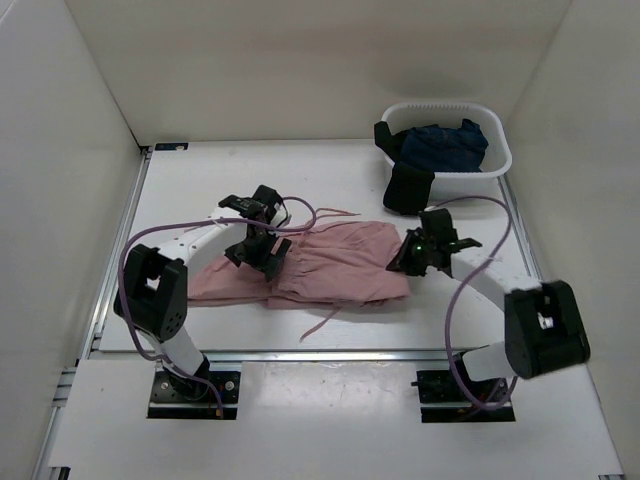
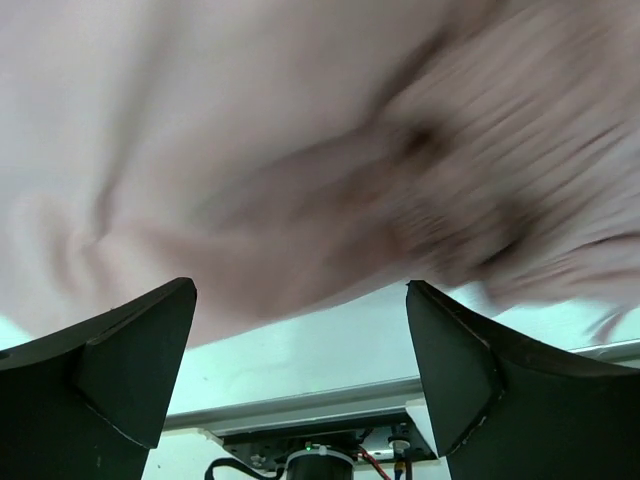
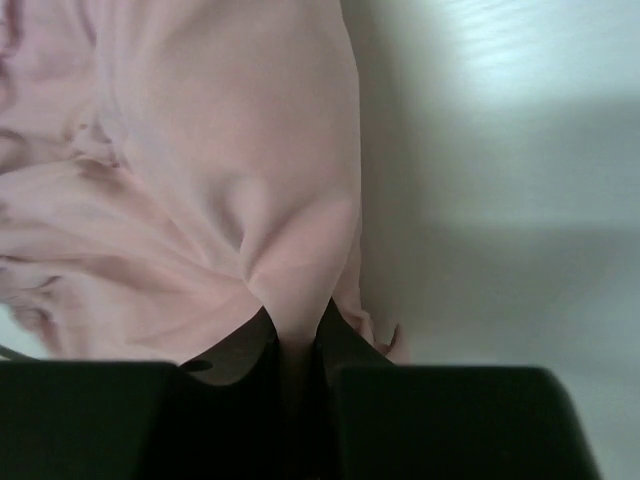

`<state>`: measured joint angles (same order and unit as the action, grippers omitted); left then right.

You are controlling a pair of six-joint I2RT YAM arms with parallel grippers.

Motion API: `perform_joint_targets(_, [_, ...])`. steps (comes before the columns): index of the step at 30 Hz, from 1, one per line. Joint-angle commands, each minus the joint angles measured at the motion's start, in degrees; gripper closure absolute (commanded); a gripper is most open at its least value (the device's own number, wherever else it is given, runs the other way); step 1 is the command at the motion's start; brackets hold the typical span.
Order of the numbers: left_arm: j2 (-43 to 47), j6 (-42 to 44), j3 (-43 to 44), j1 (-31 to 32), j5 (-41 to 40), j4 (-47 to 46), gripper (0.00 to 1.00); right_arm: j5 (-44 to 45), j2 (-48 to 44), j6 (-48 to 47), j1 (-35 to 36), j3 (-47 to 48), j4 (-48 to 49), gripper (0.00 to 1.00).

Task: Fold and stack the trousers
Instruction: Fold the trousers

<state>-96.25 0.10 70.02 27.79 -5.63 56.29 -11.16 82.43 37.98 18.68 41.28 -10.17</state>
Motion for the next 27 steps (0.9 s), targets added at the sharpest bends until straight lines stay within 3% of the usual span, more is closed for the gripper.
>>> perform_joint_targets(1, [6.2,-0.1,1.3,-2.2,0.1,1.4,0.02,3.9,-11.3,-4.1,-4.2,5.5,-16.2,1.0])
perform_joint_targets(6, [10.0,-0.1,0.8,-9.0,1.1,2.6,0.0,15.4,-14.3,-11.9,-5.8,23.5,-45.0,1.0])
perform_joint_targets(11, [12.1,-0.1,-1.1,-13.7,1.1,3.1,0.0,25.8,-12.0,-13.8,-5.8,46.8,-62.3,1.0])
perform_joint_targets(14, [13.4,-0.1,-1.1,-15.4,2.4,3.1,0.0,24.1,-7.3,-12.8,-1.2,56.5,-64.1,1.0])
perform_joint_targets(20, [13.5,-0.1,-1.1,-18.1,1.8,3.1,0.0,24.3,13.4,-11.3,21.7,67.6,-64.3,1.0])
perform_joint_targets(27, [15.4,-0.1,-2.3,-20.8,1.8,3.1,0.0,22.4,33.1,-7.3,27.8,77.3,-66.1,1.0])
